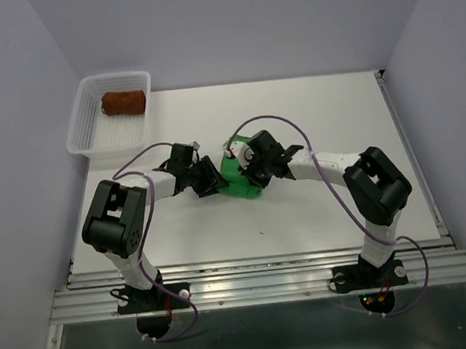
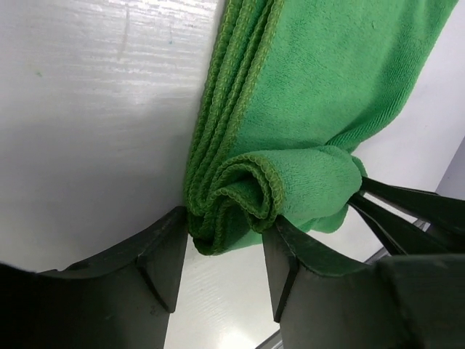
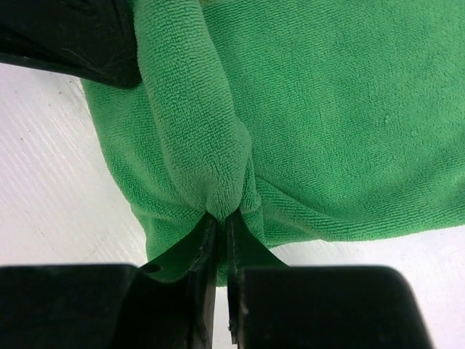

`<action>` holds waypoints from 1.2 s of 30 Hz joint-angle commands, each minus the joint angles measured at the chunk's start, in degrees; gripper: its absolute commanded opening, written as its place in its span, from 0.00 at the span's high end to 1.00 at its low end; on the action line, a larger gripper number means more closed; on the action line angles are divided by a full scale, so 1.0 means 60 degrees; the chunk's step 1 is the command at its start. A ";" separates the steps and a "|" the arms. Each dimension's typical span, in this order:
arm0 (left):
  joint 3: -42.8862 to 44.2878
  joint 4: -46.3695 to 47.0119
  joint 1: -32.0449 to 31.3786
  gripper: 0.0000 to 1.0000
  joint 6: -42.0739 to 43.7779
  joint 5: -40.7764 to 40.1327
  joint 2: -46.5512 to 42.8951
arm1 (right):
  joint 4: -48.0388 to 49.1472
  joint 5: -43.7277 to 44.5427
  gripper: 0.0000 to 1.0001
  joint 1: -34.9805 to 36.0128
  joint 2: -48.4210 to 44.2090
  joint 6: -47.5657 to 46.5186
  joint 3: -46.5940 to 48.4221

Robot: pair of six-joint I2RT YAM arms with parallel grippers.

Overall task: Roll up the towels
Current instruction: Roll the towel

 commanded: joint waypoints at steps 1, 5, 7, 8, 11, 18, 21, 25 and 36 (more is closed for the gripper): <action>0.0172 -0.0064 -0.0002 0.46 0.0234 -0.0648 0.0359 | 0.0063 -0.0025 0.88 -0.0051 -0.0065 -0.0165 -0.0074; 0.0318 -0.0064 -0.0002 0.59 0.0248 -0.0914 0.0446 | 0.0077 -0.0128 0.73 -0.0051 -0.0343 -0.0443 -0.0074; 0.0348 -0.0064 -0.0002 0.70 0.0234 -0.0972 0.0505 | 0.0077 0.0062 0.57 -0.0051 -0.0534 -0.0589 0.0028; 0.0377 -0.0093 -0.0002 0.84 0.0205 -0.0987 0.0520 | 0.0121 0.0077 0.47 -0.0051 -0.0810 -0.0677 0.0072; 0.0465 -0.0253 -0.0046 1.00 0.0190 -0.0944 0.0476 | 0.0281 -0.0025 0.28 -0.0051 -0.1310 -0.0941 0.0029; 0.0845 -0.1556 -0.0075 1.00 0.0073 -0.1060 -0.0212 | 0.0736 0.0208 0.23 0.0621 -0.2630 -0.1220 -0.0981; 0.1080 -0.2157 -0.0090 1.00 0.0044 -0.0988 -0.0300 | 0.0824 0.0356 0.23 0.1280 -0.2908 -0.1234 -0.1303; 0.1475 -0.2976 -0.0105 1.00 -0.0001 -0.0958 -0.0242 | 0.0678 0.0340 0.26 0.1940 -0.2558 -0.1220 -0.1246; 0.1784 -0.3550 -0.0105 1.00 -0.0059 -0.0665 -0.0447 | 0.1117 0.0619 0.27 0.2131 -0.1429 -0.1733 -0.1114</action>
